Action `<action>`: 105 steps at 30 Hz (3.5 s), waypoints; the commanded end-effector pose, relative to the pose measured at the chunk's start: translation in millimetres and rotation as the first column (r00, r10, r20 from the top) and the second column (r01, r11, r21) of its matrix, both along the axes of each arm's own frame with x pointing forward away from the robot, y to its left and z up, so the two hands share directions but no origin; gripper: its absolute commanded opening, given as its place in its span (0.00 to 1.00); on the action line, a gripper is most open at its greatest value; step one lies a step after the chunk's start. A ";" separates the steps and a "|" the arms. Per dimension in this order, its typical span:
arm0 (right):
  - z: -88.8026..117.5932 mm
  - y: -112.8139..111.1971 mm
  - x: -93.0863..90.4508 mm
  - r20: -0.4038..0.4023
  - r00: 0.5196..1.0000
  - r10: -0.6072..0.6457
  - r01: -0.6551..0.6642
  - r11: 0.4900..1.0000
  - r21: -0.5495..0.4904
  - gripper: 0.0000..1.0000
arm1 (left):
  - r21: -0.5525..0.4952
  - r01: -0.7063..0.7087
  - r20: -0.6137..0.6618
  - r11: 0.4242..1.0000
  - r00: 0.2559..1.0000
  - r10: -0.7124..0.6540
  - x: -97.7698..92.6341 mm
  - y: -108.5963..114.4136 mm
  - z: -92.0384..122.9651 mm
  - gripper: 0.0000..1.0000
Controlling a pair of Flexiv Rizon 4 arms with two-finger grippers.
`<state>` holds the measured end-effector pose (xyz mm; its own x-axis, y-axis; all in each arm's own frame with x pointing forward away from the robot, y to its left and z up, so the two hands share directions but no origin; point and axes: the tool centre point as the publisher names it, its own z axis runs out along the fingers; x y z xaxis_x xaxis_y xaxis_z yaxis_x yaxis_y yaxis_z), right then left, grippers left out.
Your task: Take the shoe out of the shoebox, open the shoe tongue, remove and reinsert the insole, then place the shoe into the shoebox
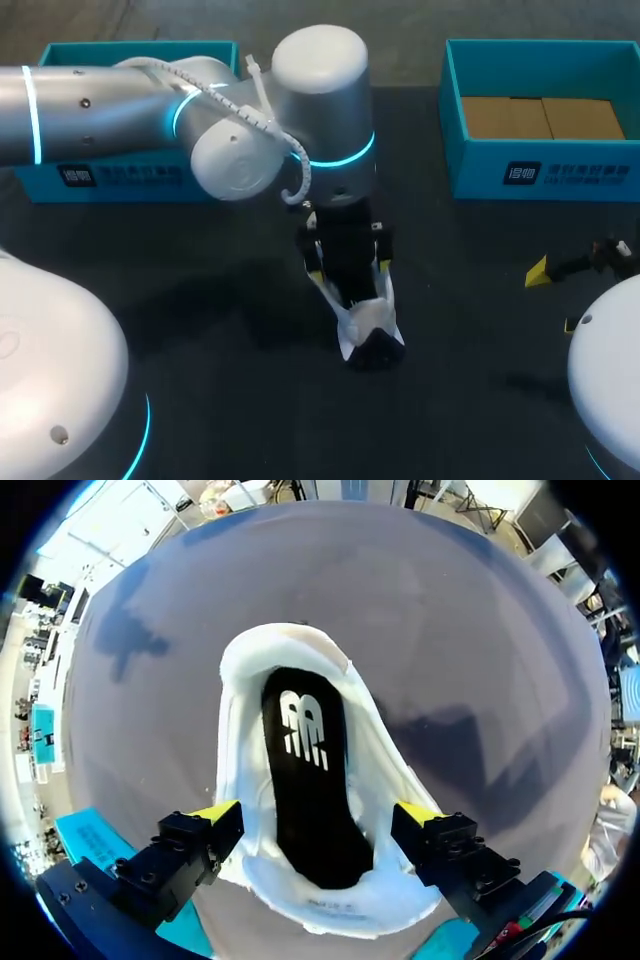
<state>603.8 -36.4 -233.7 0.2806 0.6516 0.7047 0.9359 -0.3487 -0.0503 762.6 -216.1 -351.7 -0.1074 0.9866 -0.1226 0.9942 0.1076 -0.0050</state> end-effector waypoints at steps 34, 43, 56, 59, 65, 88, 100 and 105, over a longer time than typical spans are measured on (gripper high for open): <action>5.6 -1.1 -11.6 0.009 1.000 -0.012 0.012 1.000 -0.005 1.00 | -0.065 -0.022 0.056 0.998 0.998 0.026 14.4 17.9 53.3 1.00; 5.6 -1.1 -11.6 0.009 1.000 -0.012 0.012 1.000 -0.005 1.00 | -0.092 -0.025 0.061 0.995 0.998 0.031 13.0 14.6 67.7 0.74; 5.6 -1.1 -11.6 0.009 1.000 -0.012 0.012 1.000 -0.005 1.00 | -0.097 0.005 0.006 0.995 1.000 -0.004 10.2 5.9 51.2 0.32; 5.6 -1.1 -11.6 0.009 1.000 -0.012 0.012 1.000 -0.005 1.00 | -0.096 0.006 0.003 0.995 1.000 -0.006 11.6 5.2 46.0 0.31; 5.6 -1.1 -11.6 0.009 1.000 -0.012 0.012 1.000 -0.005 1.00 | -0.093 0.010 -0.019 0.996 1.000 -0.012 11.4 -1.4 33.0 0.30; 5.6 -1.1 -11.6 0.009 1.000 -0.012 0.012 1.000 -0.005 1.00 | -0.054 0.044 -0.121 0.998 0.991 -0.050 -15.5 -15.5 -16.7 0.24; 5.6 -1.1 -11.6 0.009 1.000 -0.012 0.012 1.000 -0.005 1.00 | -0.066 0.033 -0.064 0.997 0.997 -0.037 -1.1 -9.3 10.5 0.23; 5.6 -1.1 -11.6 0.009 1.000 -0.012 0.012 1.000 -0.005 1.00 | -0.054 0.036 -0.092 0.998 0.995 -0.040 -7.6 -11.0 -3.9 0.24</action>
<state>603.8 -36.5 -233.7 0.2806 0.6517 0.7047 0.9359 -0.3486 -0.0504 754.6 -223.7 -346.4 -0.0832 0.9835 -0.1609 0.9927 0.0676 -0.1002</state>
